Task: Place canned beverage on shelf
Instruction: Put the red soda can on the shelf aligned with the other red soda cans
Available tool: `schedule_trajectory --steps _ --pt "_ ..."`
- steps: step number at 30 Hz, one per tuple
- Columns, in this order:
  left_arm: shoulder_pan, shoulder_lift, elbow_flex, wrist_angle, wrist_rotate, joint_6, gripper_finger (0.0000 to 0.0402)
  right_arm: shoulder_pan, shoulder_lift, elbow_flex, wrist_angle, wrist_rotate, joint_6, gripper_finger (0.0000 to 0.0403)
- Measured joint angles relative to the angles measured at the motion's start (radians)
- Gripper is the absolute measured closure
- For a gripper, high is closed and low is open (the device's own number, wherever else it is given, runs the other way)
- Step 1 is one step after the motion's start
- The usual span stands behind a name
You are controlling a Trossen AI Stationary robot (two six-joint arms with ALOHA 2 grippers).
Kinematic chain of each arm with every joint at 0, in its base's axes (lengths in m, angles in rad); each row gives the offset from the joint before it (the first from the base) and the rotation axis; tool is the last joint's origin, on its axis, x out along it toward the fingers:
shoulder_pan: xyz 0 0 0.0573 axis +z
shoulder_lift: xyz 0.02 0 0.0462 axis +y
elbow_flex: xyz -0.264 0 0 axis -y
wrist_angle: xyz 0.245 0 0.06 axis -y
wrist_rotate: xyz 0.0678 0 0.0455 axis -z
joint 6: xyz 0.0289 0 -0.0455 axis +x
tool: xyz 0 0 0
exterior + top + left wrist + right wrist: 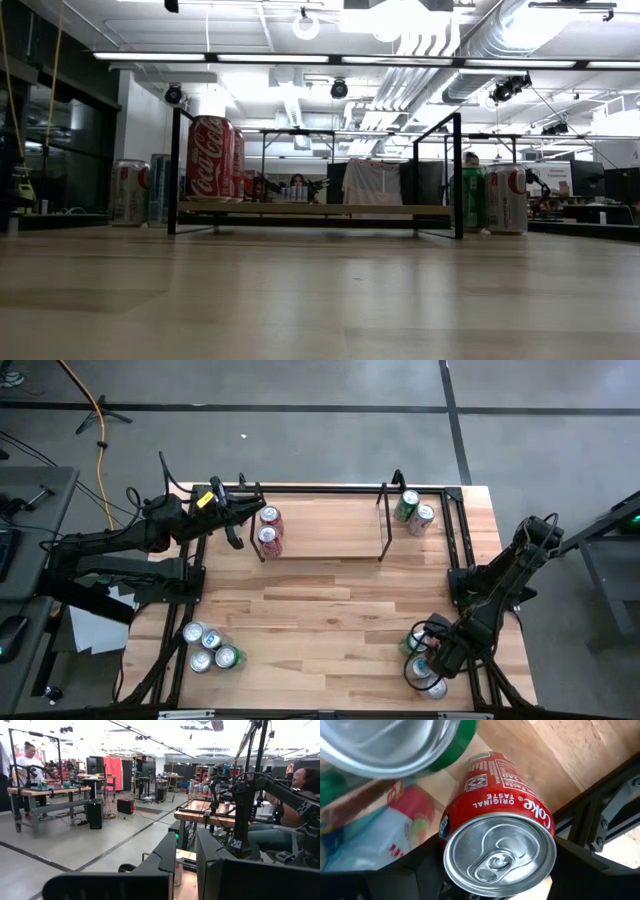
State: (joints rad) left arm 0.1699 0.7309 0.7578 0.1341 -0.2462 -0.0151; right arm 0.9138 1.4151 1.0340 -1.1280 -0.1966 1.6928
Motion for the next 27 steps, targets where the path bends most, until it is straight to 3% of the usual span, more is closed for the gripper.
schedule_trajectory --steps 3,8,11,15,20,27 --pt "0.0 0.0 0.0 0.0 0.0 0.001 0.0401 0.0 -0.002 0.056 -0.058 -0.019 -0.032 0.0129" --pt "0.0 0.0 0.0 0.028 0.0 0.011 0.0401 -0.011 -0.003 0.247 -0.307 0.002 -0.102 0.0129" --pt "0.0 0.0 0.0 0.065 0.0 0.037 0.0401 -0.035 -0.004 0.371 -0.446 0.064 -0.123 0.0129" --pt "0.0 0.0 0.0 0.101 -0.004 0.054 0.0388 -0.098 -0.023 0.421 -0.439 0.162 -0.174 0.0129" --pt "-0.002 0.01 0.0 0.096 0.032 0.004 0.0324 -0.229 -0.021 0.418 -0.446 0.219 -0.316 0.0129" --pt "-0.054 0.033 0.001 0.109 0.107 -0.064 0.0189 -0.42 -0.021 0.418 -0.436 0.307 -0.561 0.0129"
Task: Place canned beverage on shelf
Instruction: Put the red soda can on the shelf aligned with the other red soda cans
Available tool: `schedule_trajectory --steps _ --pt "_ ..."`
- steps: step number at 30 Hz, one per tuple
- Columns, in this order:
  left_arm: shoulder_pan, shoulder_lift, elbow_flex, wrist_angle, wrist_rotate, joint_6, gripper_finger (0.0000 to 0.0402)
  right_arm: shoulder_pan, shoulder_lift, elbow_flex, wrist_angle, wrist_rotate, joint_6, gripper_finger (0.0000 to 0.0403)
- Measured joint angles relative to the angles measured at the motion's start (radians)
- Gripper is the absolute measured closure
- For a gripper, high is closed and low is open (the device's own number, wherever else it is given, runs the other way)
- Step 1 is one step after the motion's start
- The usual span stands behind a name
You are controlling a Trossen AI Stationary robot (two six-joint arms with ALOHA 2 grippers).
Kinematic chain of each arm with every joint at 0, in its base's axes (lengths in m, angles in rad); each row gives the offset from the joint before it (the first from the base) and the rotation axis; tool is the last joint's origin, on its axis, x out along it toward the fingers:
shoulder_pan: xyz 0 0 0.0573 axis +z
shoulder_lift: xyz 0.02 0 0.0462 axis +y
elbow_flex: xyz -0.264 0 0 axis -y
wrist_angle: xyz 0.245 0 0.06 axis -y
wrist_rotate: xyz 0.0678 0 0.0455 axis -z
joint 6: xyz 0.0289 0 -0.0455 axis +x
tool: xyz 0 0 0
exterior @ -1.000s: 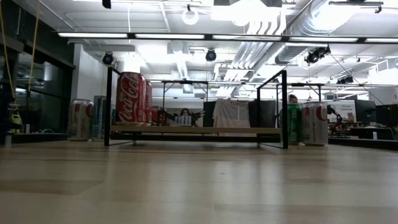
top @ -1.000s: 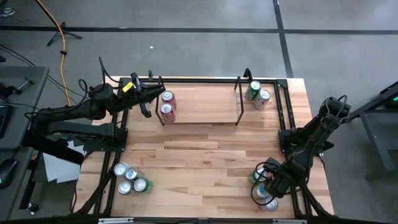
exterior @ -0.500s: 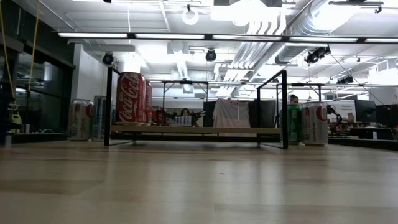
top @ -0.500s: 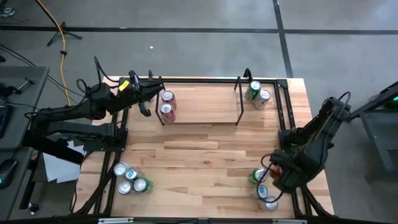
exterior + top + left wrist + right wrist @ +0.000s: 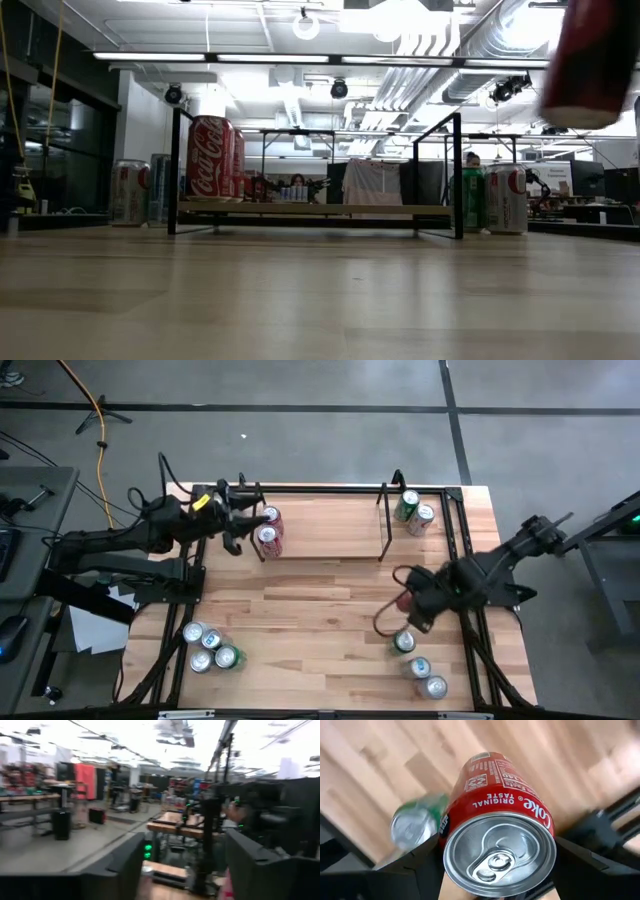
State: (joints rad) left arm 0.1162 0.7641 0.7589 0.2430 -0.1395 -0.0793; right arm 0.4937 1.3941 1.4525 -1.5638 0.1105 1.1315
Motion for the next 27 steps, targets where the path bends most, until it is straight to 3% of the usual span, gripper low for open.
schedule_trajectory --steps 5,10,17,27 --pt "-0.057 0.07 0.071 -0.052 0.007 -0.024 0.0111 -0.147 0.0 0.0 0.144 0.043 -0.198 0.0129" --pt "-0.116 0.202 0.227 -0.29 0.019 -0.024 0.0073 -0.261 0.0 0.0 0.388 0.04 -0.394 0.0129" --pt "-0.137 0.422 0.434 -0.633 0.133 -0.119 0.0067 -0.328 0.021 0.0 0.695 0.024 -0.603 0.0129" --pt "-0.137 0.596 0.503 -0.68 0.326 -0.149 0.0067 -0.328 0.108 -0.001 0.867 -0.016 -0.787 0.0129"
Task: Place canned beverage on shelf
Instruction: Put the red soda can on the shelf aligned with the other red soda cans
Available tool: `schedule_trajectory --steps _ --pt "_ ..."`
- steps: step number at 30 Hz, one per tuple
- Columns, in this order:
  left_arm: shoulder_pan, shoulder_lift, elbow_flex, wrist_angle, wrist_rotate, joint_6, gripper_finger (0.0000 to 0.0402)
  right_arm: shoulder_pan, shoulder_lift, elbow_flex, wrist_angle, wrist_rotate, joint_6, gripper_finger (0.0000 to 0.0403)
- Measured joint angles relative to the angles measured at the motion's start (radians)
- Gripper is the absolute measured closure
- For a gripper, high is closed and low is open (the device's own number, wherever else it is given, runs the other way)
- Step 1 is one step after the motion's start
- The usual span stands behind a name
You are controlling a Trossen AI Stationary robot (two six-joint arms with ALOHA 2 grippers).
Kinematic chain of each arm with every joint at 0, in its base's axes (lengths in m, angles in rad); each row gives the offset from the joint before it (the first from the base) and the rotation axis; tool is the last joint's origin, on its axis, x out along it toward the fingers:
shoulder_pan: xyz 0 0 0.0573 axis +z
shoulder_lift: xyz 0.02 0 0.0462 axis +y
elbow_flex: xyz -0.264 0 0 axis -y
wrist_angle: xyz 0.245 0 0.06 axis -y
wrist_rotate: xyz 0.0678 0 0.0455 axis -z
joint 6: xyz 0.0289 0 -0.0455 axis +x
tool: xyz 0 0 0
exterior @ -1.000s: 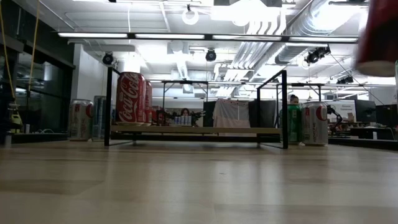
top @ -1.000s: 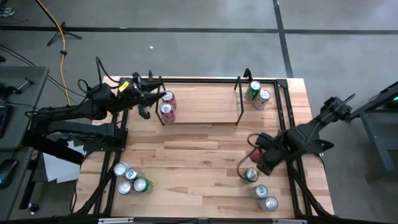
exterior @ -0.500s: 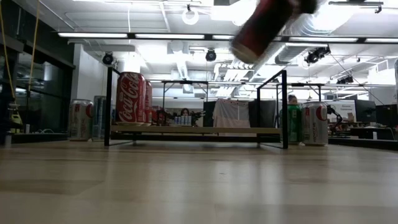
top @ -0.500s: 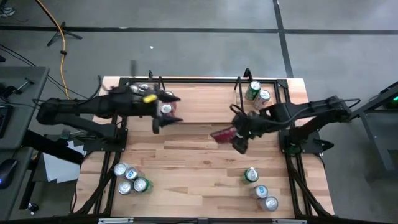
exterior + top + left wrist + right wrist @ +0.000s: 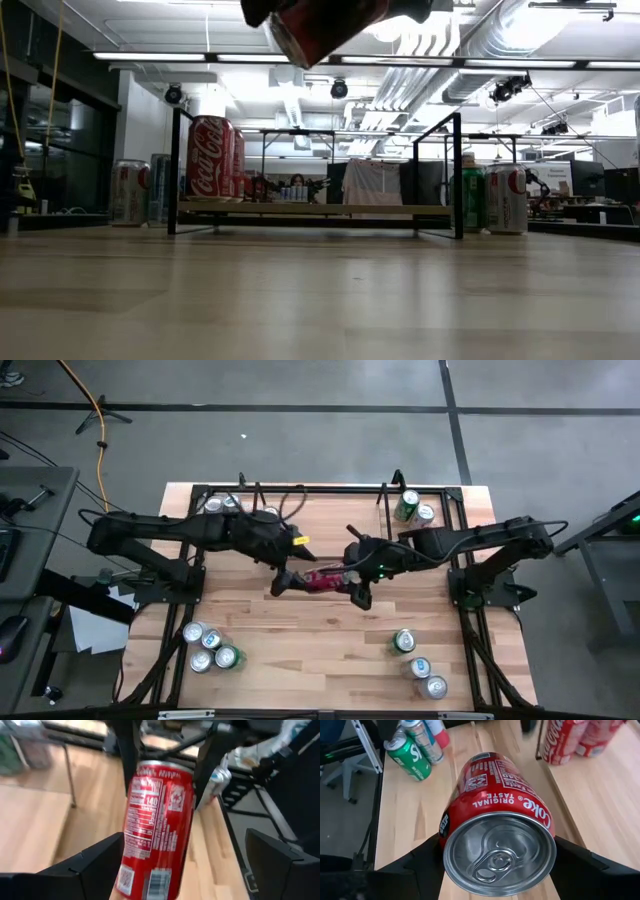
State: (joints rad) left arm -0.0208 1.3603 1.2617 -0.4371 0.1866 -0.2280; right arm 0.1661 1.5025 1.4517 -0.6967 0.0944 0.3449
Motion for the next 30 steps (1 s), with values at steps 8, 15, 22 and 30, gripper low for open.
schedule_trajectory --steps 8,15,22,30 --pt "0.001 0.051 0.002 -0.024 0.023 -0.002 0.0067 0.0 0.003 0.0 0.114 0.006 -0.062 0.0129" --pt "0.001 0.073 0.001 -0.027 0.025 0.021 0.0073 0.0 0.003 0.0 0.142 0.005 -0.085 0.0129" --pt "0.004 0.071 0.001 -0.024 0.024 0.031 0.018 -0.001 0.003 0.0 0.114 0.002 -0.093 0.0129" --pt "0.046 0.052 0.003 -0.079 0.03 0.049 0.0229 -0.003 0.003 0.0 0.137 -0.001 -0.107 0.0129"
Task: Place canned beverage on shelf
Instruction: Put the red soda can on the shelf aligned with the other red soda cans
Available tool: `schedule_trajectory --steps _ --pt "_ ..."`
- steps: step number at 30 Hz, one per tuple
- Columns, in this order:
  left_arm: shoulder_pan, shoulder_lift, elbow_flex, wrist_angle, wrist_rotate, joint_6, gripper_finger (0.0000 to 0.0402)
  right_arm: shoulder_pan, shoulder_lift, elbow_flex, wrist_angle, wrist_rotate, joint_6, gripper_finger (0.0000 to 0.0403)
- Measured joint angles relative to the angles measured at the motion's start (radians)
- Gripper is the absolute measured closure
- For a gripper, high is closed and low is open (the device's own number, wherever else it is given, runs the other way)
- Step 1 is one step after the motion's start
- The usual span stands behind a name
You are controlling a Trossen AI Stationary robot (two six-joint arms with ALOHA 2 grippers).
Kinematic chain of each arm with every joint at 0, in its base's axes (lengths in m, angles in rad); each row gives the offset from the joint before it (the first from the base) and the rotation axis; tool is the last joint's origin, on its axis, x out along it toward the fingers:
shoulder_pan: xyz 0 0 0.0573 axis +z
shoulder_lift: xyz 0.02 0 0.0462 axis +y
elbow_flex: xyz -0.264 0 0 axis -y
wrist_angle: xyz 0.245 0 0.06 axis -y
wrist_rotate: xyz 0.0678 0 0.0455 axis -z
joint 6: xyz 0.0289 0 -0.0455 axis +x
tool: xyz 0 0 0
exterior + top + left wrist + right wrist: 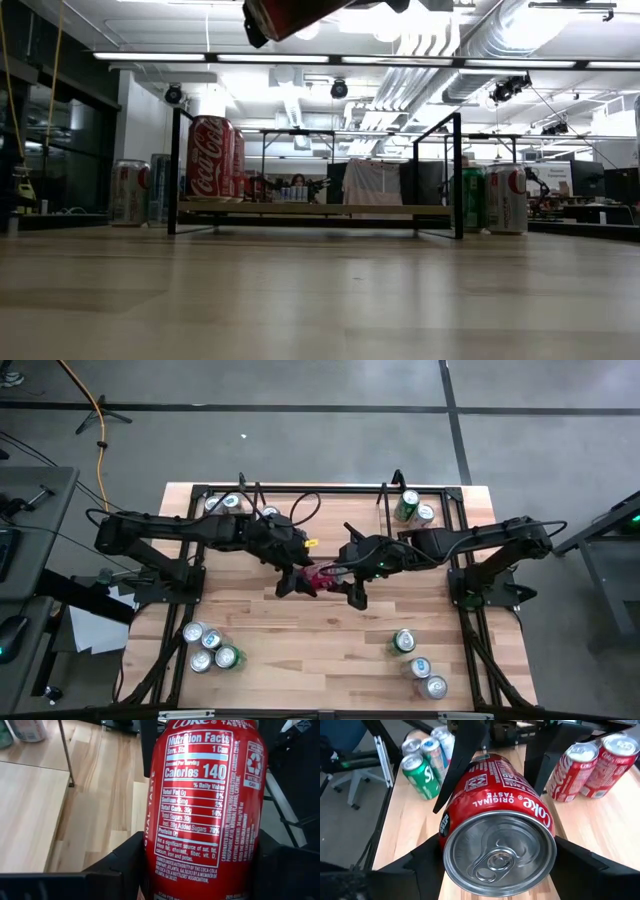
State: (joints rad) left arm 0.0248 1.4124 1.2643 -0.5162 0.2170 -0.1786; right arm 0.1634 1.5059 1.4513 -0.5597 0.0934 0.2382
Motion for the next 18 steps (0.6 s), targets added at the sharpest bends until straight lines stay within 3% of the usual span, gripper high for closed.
schedule_trajectory --steps 2,6,12,18 --pt "0.017 -0.019 0.0 -0.019 0.004 0.012 0.0229 -0.002 0.0 0.0 0.012 0.004 0.0 0.011" --pt "0.052 -0.085 -0.007 -0.123 -0.075 0.005 0.0229 -0.014 -0.009 0.003 -0.001 0.011 0.074 0.0023" --pt "0.062 -0.215 -0.048 -0.107 -0.29 -0.003 0.0229 -0.035 -0.006 0.003 0.001 0.012 0.127 0.0055" --pt "0.035 -0.373 -0.293 0.276 -0.408 -0.101 0.0229 -0.061 0.007 0.001 0.156 0.02 0.13 0.006"
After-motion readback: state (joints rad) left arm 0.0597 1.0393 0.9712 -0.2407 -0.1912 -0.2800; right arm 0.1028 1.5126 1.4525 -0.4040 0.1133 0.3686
